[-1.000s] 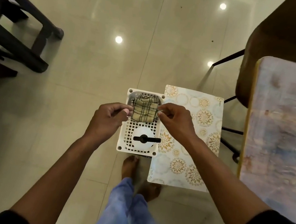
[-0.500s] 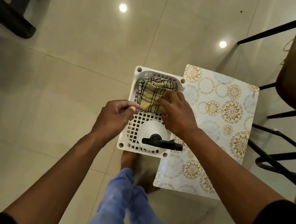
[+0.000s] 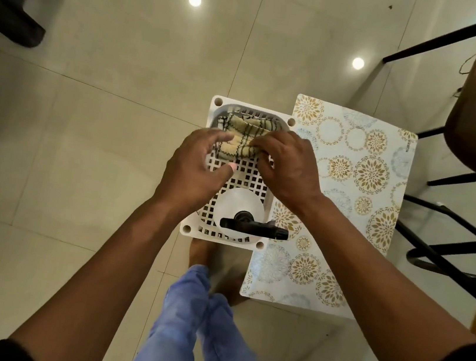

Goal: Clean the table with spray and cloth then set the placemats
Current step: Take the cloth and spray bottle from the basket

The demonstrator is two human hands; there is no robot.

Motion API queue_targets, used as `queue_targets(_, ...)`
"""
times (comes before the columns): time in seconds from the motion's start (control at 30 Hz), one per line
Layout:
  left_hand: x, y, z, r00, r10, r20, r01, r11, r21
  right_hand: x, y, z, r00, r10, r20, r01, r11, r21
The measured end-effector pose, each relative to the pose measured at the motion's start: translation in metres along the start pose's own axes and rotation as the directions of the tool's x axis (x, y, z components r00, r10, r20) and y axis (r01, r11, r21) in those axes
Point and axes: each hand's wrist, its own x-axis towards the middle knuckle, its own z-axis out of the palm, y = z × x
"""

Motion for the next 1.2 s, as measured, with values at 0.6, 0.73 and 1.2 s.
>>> queue_targets(0.6, 0.001, 0.108, -0.062, 0.896, 0.440, 0.064, -0.368, 0.814, -0.449, 0.006, -0.027, -0.163, 0.956, 0.121, 0.266, -0.292, 0.329, 0.898)
queue_targets(0.73, -0.009, 0.119, -0.060, 0.894, 0.439, 0.088, -0.355, 0.815, -0.459, -0.010, -0.029, -0.161, 0.914, -0.053, 0.401, -0.374, 0.265, 0.888)
queue_targets(1.2, -0.037, 0.050, -0.045, 0.977, 0.183, 0.108, -0.171, 0.979, -0.107, -0.078, -0.025, -0.135, 0.836, 0.442, 0.325, -0.273, -0.178, 0.945)
